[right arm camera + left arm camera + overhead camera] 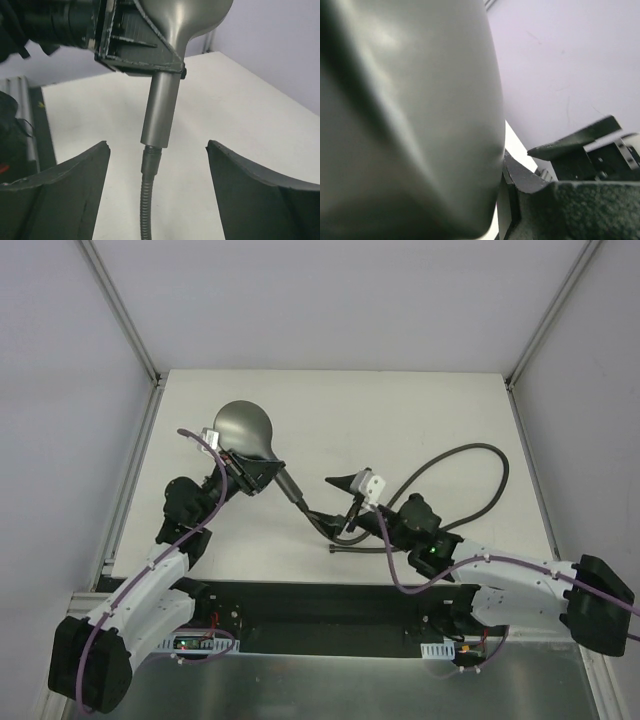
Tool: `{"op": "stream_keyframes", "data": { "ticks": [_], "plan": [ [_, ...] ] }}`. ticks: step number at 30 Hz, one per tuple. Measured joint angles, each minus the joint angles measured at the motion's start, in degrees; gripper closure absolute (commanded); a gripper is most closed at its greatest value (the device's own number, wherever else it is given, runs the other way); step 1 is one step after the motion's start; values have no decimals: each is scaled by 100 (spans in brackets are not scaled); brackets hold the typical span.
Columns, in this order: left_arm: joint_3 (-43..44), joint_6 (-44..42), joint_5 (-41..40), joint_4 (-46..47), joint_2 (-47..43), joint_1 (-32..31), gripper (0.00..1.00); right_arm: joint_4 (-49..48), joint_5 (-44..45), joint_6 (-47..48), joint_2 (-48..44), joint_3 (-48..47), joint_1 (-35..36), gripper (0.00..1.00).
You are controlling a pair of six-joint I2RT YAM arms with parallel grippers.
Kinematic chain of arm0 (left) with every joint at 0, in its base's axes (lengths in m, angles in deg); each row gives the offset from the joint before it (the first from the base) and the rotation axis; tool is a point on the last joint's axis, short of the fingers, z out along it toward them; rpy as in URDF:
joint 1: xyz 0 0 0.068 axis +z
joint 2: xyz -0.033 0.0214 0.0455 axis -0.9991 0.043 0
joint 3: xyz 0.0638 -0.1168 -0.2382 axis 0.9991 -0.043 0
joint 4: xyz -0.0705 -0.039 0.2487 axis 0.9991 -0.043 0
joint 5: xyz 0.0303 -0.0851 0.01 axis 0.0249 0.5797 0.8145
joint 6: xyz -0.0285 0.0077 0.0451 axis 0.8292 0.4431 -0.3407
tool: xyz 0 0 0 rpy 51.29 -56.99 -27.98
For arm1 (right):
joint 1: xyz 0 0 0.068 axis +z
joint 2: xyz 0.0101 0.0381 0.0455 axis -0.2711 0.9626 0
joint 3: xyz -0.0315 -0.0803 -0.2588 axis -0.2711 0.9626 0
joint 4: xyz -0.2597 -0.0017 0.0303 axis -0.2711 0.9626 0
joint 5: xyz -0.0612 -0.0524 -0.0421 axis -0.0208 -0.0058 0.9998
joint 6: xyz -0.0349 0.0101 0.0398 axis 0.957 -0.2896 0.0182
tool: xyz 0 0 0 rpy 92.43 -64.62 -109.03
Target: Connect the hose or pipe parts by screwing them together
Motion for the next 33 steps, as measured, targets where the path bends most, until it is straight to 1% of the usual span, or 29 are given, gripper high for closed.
{"op": "stream_keyframes", "data": {
  "ticks": [1, 3, 6, 9, 13, 17, 26, 30, 33],
  "plan": [
    [17, -35, -85, -201, -103, 0, 100, 153, 348, 387, 20, -55, 271, 11],
    [57, -103, -223, -520, -258, 0, 100, 385, 918, 977, 133, -177, 645, 10],
    [79, -166, -402, -839, -435, 0, 100, 614, 1738, 1759, 562, -485, 1097, 9],
    [79, -173, -516, -1016, -503, 0, 100, 730, 2411, 2260, 1106, -798, 1425, 9],
    [79, -173, -621, -1189, -525, 0, 100, 859, 3112, 2702, 1832, -1241, 1735, 11],
    [90, -173, -632, -1274, -535, 0, 100, 931, 3630, 2911, 2323, -1569, 1873, 11],
    [142, -175, -634, -1434, -568, 0, 100, 1141, 4089, 2894, 2686, -1801, 2000, 14],
    [166, -181, -640, -1497, -614, 0, 100, 1235, 4120, 2778, 2726, -1821, 2063, 18],
    [184, -184, -673, -1508, -678, 0, 100, 1252, 4166, 2726, 2809, -1869, 2092, 25]
  ]
}}
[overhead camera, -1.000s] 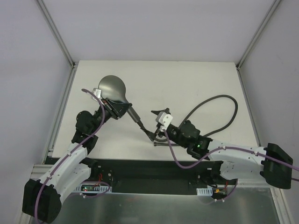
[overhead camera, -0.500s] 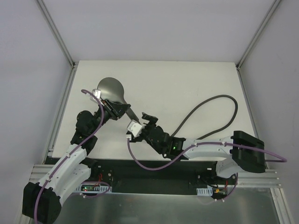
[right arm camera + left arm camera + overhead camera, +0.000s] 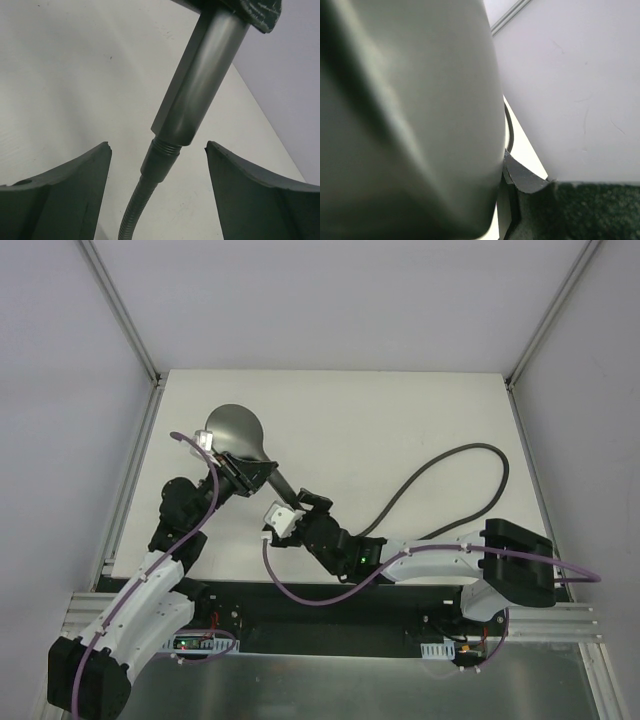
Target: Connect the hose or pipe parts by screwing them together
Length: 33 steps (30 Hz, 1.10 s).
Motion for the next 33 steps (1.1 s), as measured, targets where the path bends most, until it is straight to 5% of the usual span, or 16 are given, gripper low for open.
{"op": "stream_keyframes", "data": {
  "ticks": [5, 8, 12, 16, 33],
  "plan": [
    [55, 2, -96, -66, -98, 0, 100, 15, 79, -72, 101, -68, 11, 38],
    [72, 4, -98, -81, -155, 0, 100, 20, 96, -131, 136, -107, 13, 53],
    [72, 7, -92, -173, -251, 0, 100, -46, 190, -205, 133, -116, 2, 86],
    [55, 107, -109, -37, -286, 13, 100, -245, 144, -461, 9, -44, -109, 99],
    [-369, 688, 994, 3230, 824, 0, 100, -680, -4166, -1797, -1733, 1211, -1906, 99]
  ]
}}
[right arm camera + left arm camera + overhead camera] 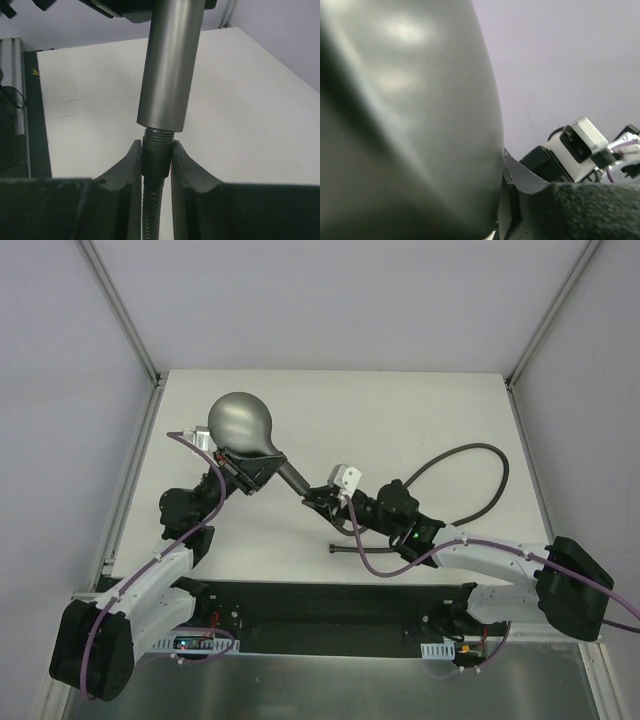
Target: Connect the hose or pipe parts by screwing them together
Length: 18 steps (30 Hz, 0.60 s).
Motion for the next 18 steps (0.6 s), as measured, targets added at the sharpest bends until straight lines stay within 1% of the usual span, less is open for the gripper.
{"op": "stream_keyframes", "data": {
  "ticks": [3, 7, 11, 13, 14, 16, 17, 18],
  "plan": [
    [-2, 50, 199, 538, 299, -2, 100, -125, -645, -304, -66, 90, -315, 99],
    [-2, 144, 413, 968, 695, -2, 100, -219, -1298, -715, -63, 177, -640, 99],
    [0, 186, 496, 1182, 1034, -85, 100, -411, -1954, -1217, -22, 348, -997, 99],
    [0, 153, 520, 1209, 1095, -114, 100, -492, -2262, -1432, 33, 382, -1145, 97],
    [0, 136, 533, 1213, 1097, -138, 100, -509, -2378, -1515, 46, 387, -1196, 85],
    [9, 66, 581, 1257, 1095, -155, 100, -544, -2553, -1628, 46, 398, -1263, 66],
    [17, 35, 588, 1259, 1095, -168, 100, -549, -2608, -1659, 46, 398, -1285, 46],
    [26, -28, 599, 1252, 1088, -181, 100, -549, -2664, -1674, 44, 398, -1300, 38]
  ]
}}
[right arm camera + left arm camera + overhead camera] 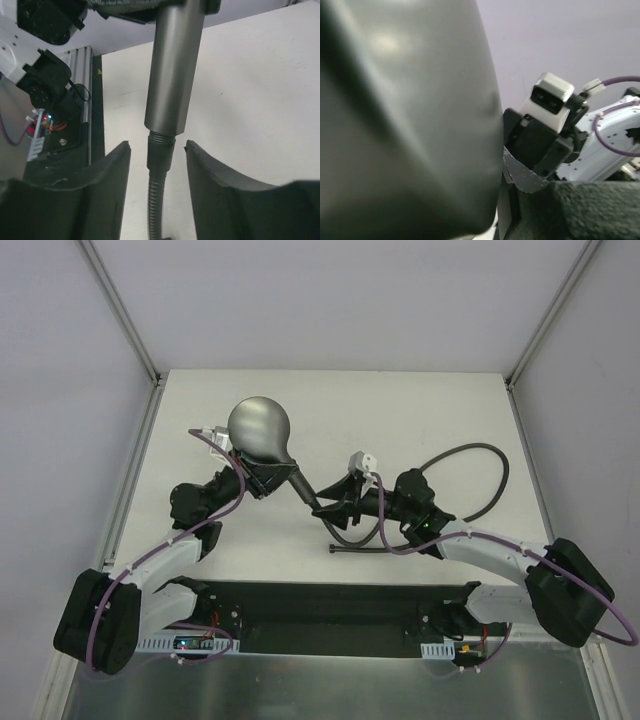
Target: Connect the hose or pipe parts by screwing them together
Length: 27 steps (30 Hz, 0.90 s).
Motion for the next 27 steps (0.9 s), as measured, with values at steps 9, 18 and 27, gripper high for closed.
{"op": "stream_keyframes", "data": {
  "ticks": [9, 18, 27],
  "plan": [
    [-13, -944, -815, -1261, -778, 9, 100, 1327, 1408, 691, -955, -83, 490, 12],
    [50, -1088, -2065, -2999, -1633, -2, 100, 2487, 5184, 2057, -339, -1078, 2387, 12],
    [85, -1056, -2583, -4044, -1941, -7, 100, 2476, 7167, 3198, 1567, -2409, 3132, 12]
  ]
}}
